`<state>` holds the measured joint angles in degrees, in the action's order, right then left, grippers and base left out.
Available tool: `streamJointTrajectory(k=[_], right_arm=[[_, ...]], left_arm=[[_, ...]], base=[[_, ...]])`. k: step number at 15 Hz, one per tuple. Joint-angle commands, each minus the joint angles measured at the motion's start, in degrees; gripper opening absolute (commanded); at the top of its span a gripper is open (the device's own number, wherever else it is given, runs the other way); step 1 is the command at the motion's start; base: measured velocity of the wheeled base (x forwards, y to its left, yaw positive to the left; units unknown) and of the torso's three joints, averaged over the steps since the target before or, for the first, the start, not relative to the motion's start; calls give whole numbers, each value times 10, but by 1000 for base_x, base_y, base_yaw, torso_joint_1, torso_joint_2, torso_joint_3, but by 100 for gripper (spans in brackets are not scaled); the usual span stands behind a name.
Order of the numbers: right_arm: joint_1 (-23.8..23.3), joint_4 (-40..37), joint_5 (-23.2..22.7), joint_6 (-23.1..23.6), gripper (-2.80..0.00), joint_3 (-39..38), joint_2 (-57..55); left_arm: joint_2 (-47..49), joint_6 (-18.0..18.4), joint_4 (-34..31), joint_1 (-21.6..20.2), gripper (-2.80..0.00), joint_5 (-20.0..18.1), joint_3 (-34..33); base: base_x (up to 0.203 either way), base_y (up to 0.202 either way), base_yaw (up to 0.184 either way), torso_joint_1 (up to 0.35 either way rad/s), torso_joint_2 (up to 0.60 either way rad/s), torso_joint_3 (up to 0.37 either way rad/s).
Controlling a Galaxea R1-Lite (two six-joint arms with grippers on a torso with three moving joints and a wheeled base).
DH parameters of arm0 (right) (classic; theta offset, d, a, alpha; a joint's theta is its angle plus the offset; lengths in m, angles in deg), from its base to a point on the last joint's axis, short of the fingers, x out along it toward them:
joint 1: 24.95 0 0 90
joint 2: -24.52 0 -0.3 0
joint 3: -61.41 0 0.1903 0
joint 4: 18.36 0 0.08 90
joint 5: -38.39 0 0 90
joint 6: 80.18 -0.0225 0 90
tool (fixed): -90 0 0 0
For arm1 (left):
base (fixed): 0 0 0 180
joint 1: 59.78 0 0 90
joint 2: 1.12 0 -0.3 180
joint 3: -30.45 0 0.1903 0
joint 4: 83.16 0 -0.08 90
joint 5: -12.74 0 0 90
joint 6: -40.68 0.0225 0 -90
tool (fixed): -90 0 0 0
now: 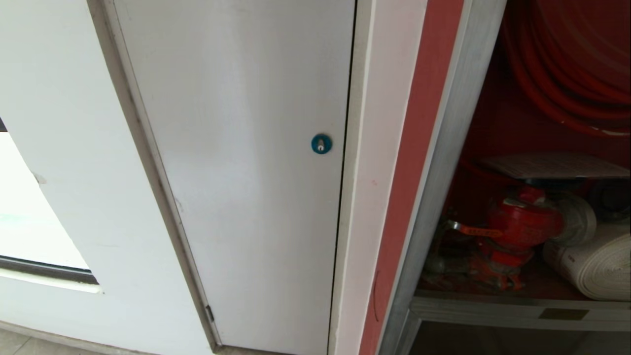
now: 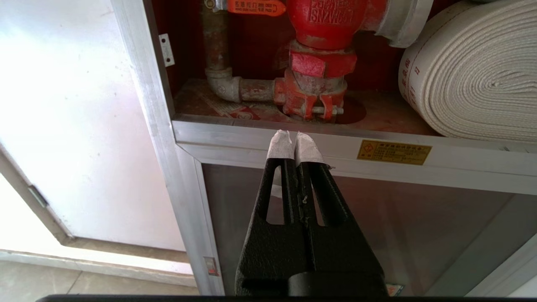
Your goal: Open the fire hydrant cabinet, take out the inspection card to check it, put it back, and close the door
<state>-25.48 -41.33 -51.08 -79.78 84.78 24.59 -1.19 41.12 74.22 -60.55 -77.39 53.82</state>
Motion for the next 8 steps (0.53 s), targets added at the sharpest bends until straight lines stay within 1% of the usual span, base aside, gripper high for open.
streamJointTrajectory(k=[1, 5, 7, 8], right_arm=[[0, 0, 0, 0, -280, 0, 0], [0, 0, 0, -1, -280, 0, 0], [0, 0, 2, -21, -280, 0, 0], [0, 0, 2, -21, -280, 0, 0]], left_arm=[[0, 0, 0, 0, -280, 0, -4], [0, 0, 0, 0, -280, 0, -4], [0, 0, 0, 0, -280, 0, -4], [0, 0, 0, 0, -280, 0, -4]], base=[[0, 0, 0, 0, 0, 0], [0, 0, 0, 0, 0, 0], [0, 0, 0, 0, 0, 0], [0, 0, 0, 0, 0, 0]])
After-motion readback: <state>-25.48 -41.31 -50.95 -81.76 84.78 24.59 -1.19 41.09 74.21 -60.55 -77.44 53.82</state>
